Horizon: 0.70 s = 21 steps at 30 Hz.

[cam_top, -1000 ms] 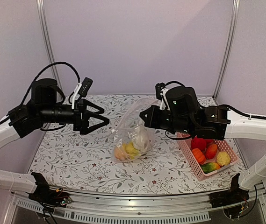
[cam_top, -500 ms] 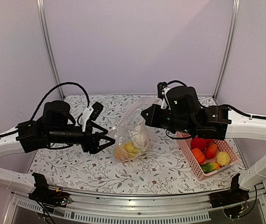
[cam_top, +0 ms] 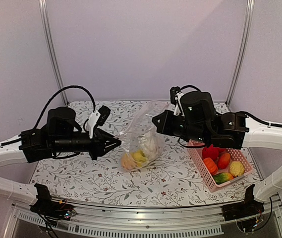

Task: Place the food in the zip-top bag and seal the zipper
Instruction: Pass from the right arm to the left

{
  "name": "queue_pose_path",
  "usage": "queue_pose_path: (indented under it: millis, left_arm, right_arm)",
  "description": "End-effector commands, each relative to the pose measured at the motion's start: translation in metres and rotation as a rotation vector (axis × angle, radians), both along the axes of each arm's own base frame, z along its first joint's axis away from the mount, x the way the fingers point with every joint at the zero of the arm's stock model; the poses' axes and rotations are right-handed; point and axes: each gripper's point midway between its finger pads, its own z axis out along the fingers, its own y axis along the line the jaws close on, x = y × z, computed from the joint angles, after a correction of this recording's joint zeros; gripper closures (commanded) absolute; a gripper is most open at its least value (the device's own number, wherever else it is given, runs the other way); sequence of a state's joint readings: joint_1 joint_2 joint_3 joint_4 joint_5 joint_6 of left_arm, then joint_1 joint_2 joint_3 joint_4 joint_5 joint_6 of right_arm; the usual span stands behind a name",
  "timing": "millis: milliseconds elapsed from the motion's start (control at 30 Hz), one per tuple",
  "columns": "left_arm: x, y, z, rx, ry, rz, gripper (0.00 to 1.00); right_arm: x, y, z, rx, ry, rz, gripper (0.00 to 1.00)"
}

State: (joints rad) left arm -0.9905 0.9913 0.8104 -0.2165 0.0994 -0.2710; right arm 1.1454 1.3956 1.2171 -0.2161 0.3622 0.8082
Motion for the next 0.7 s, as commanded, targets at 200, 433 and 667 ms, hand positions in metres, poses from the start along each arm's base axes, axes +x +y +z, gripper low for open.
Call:
queue_pose_path:
  millis: [200,433,667]
  left_arm:
    - [-0.002,-0.011,0.019,0.022,-0.053,-0.053,1.00]
    - [0.010,-0.002,0.031,0.103,-0.079,-0.059,1.00]
    - [0.032,0.015,0.021,0.169,-0.016,-0.067,1.00]
  right_arm:
    - [-0.002,-0.033,-0.020,-0.067,0.013,-0.082,0.68]
    - [-0.007,-0.092,-0.008,-0.186,-0.039,-0.183,0.29]
    - [-0.012,-0.154,-0.001,-0.264,-0.074,-0.282,0.09]
